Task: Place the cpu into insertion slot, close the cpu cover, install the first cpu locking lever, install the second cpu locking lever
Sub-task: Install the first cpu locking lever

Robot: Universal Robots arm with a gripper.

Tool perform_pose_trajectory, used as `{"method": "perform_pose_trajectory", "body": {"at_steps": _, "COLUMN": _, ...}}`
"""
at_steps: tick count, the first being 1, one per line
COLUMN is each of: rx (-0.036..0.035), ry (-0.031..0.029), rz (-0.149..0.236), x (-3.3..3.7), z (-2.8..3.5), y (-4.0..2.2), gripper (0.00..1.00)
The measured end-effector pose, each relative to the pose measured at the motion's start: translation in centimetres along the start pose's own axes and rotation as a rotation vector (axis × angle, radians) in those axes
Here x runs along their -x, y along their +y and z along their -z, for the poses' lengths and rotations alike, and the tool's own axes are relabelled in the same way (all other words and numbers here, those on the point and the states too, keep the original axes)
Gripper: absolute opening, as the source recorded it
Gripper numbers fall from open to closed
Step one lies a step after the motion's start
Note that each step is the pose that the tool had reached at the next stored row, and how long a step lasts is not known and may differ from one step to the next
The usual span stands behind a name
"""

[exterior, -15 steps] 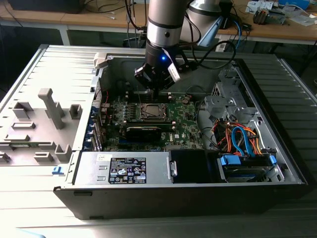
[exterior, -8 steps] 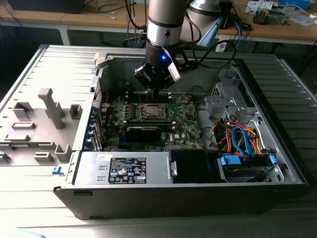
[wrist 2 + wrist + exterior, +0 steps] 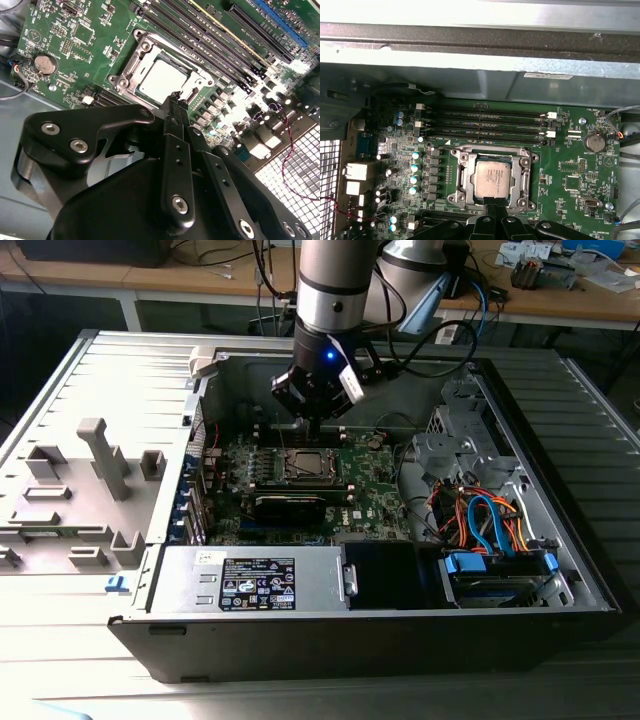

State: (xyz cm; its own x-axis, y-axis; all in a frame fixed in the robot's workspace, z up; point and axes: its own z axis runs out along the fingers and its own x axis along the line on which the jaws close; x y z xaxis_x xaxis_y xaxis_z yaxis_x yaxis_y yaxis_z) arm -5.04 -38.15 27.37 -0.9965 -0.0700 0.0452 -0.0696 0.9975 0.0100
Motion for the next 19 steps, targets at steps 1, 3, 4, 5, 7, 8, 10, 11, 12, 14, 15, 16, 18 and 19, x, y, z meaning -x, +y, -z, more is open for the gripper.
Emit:
{"method": "perform_pose_trajectory", "body": {"at_steps": 1, "rx": 0.0000, "ry": 0.0000, "rz": 0.000, "x": 0.00, "z": 0.01, "y": 0.00, "gripper": 0.11}}
{"method": "perform_pose_trajectory", "body": {"at_steps": 3, "rx": 0.0001, "ry": 0.0000, "rz": 0.000, "x": 0.00, "z": 0.03, "y": 0.00, "gripper": 0.11}}
{"method": "perform_pose_trajectory", "body": {"at_steps": 4, "rx": 0.0001, "ry": 0.0000, "rz": 0.000, "x": 0.00, "z": 0.05, "y": 0.00, "gripper": 0.11}}
{"method": "perform_pose_trajectory", "body": {"at_steps": 5, "rx": 0.0001, "ry": -0.0001, "rz": 0.000, "x": 0.00, "z": 0.05, "y": 0.00, "gripper": 0.11}}
{"method": "perform_pose_trajectory", "body": {"at_steps": 7, "rx": 0.0002, "ry": 0.0000, "rz": 0.000, "x": -0.02, "z": 0.35, "y": 0.01, "gripper": 0.11}}
{"method": "perform_pose_trajectory", "body": {"at_steps": 8, "rx": 0.0002, "ry": 0.0000, "rz": 0.000, "x": -0.02, "z": 0.36, "y": 0.01, "gripper": 0.11}}
{"method": "perform_pose_trajectory", "body": {"at_steps": 10, "rx": 0.0001, "ry": 0.0001, "rz": 0.000, "x": -0.02, "z": 0.41, "y": 0.00, "gripper": 0.11}}
{"method": "perform_pose_trajectory", "body": {"at_steps": 11, "rx": 0.0000, "ry": 0.0001, "rz": 0.000, "x": -0.02, "z": 0.44, "y": 0.00, "gripper": 0.11}}
{"method": "perform_pose_trajectory", "body": {"at_steps": 12, "rx": 0.0002, "ry": 0.0000, "rz": 0.000, "x": -0.02, "z": 0.48, "y": 0.01, "gripper": 0.11}}
{"method": "perform_pose_trajectory", "body": {"at_steps": 14, "rx": 0.0004, "ry": -0.0001, "rz": 0.000, "x": -0.02, "z": 0.51, "y": 0.01, "gripper": 0.11}}
{"method": "perform_pose_trajectory", "body": {"at_steps": 15, "rx": 0.0004, "ry": -0.0001, "rz": 0.000, "x": -0.02, "z": 0.51, "y": 0.01, "gripper": 0.11}}
{"method": "perform_pose_trajectory", "body": {"at_steps": 16, "rx": 0.0003, "ry": -0.0001, "rz": 0.000, "x": -0.02, "z": 0.51, "y": 0.01, "gripper": 0.11}}
{"method": "perform_pose_trajectory", "body": {"at_steps": 18, "rx": 0.0002, "ry": 0.0000, "rz": 0.000, "x": -0.03, "z": 0.52, "y": 0.01, "gripper": 0.11}}
{"method": "perform_pose_trajectory", "body": {"at_steps": 19, "rx": 0.0002, "ry": 0.0000, "rz": 0.000, "x": -0.05, "z": 0.52, "y": 0.01, "gripper": 0.11}}
